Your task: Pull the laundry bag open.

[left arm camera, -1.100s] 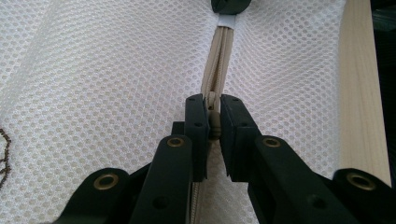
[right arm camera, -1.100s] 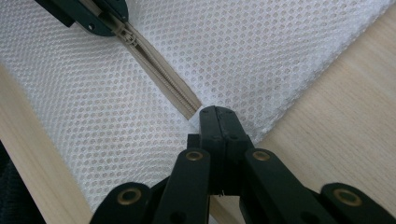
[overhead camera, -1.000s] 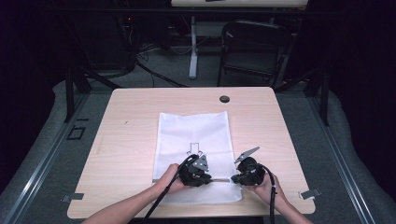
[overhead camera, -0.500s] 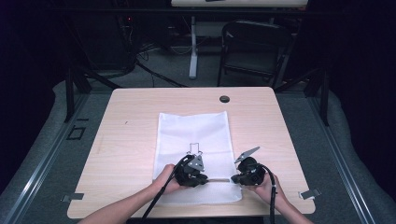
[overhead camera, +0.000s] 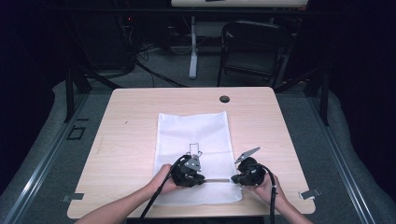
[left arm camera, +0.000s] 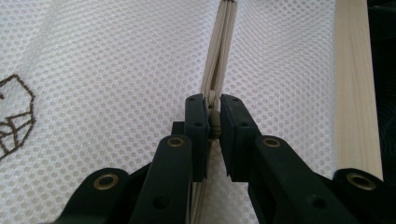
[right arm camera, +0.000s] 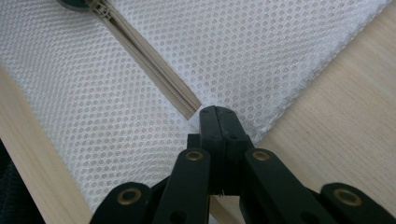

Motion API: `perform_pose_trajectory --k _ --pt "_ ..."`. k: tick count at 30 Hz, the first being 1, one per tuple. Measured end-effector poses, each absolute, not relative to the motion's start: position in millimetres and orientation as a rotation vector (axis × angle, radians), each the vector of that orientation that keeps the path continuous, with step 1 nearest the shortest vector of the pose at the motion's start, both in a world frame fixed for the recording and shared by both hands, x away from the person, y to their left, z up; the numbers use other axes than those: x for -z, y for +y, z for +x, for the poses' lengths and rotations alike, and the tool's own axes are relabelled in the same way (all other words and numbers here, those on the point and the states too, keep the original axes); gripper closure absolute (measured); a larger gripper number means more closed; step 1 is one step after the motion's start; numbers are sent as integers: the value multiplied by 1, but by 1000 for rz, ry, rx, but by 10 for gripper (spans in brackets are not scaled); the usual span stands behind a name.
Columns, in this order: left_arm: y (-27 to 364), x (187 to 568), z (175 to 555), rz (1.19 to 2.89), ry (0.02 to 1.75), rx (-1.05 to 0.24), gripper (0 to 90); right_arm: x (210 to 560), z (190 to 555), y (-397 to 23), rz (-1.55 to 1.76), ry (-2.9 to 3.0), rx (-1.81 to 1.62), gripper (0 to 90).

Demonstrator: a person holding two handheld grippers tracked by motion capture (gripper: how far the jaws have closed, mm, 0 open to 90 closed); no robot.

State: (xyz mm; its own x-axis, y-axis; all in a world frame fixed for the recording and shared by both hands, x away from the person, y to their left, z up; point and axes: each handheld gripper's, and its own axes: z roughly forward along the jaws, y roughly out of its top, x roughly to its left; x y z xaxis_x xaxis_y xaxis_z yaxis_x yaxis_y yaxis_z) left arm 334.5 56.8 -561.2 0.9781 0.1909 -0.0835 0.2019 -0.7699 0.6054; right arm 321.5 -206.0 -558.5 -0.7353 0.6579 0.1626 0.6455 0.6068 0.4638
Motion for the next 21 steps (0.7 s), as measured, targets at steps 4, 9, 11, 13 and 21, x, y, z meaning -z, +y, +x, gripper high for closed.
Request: perform_pose_trajectory --k 4,9,11,13,21 --pt "61 561 333 2484 277 15 821 558 321 -206 1134 2794 -790 900" --pt "66 560 333 2489 288 16 820 558 321 -206 1136 2793 -787 900" --pt "68 561 333 2481 287 24 820 558 321 -206 1136 2793 -788 900" --pt "69 561 333 2484 289 19 820 558 321 -206 1135 2793 -788 900" --pt "75 562 332 2497 298 21 819 558 321 -206 1132 2794 -788 900"
